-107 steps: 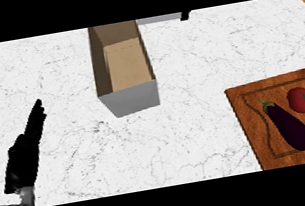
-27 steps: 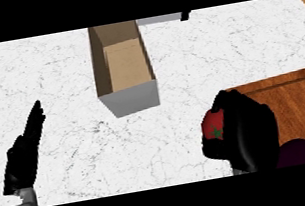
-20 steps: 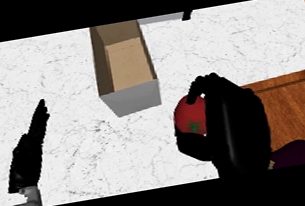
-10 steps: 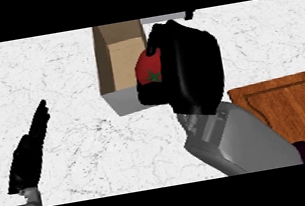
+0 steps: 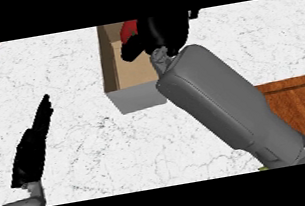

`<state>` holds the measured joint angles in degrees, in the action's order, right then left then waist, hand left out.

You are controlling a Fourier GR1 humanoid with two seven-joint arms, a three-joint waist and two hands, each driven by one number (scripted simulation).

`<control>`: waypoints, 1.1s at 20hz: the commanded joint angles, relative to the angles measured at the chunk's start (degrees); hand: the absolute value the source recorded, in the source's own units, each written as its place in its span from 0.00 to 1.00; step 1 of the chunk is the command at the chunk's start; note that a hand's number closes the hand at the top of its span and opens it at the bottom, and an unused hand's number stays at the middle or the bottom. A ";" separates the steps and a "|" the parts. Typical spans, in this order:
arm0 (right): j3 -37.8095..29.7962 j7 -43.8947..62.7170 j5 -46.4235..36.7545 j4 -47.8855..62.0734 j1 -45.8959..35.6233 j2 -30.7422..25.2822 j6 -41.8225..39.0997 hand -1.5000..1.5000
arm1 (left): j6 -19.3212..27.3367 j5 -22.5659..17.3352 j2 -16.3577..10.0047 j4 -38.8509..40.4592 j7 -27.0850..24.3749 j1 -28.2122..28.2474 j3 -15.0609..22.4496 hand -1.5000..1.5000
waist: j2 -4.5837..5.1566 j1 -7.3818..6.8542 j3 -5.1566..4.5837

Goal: Pick the tomato from the cutting board and place it in the cardboard box

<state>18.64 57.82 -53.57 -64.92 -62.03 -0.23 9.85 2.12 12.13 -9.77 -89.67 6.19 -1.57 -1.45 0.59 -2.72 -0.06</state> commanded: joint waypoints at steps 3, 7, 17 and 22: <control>-1.08 -0.98 8.09 18.68 -8.28 0.22 8.79 1.00 | -1.38 -0.88 -0.56 3.35 -1.80 -2.15 -0.86 0.50 | 0.39 -0.80 -0.05; -0.84 -3.02 12.11 27.95 -9.57 0.22 11.04 1.00 | -2.02 -0.82 -0.90 -1.06 2.27 -2.85 -0.19 0.50 | 0.49 -1.84 0.00; -1.35 -13.09 20.98 38.02 -8.82 0.22 25.93 0.00 | -0.55 1.10 1.54 0.76 1.57 -3.11 1.90 0.50 | 0.91 -2.95 0.03; -4.99 -15.86 21.40 36.30 -9.11 0.22 40.48 0.00 | -0.27 1.23 0.97 1.81 0.01 -2.91 1.01 0.50 | 0.89 -2.12 0.08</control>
<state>15.57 43.78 -33.34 -28.31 -71.53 -0.15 39.58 1.37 12.81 -8.97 -87.94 6.10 -4.37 -0.57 1.48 -5.24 -0.03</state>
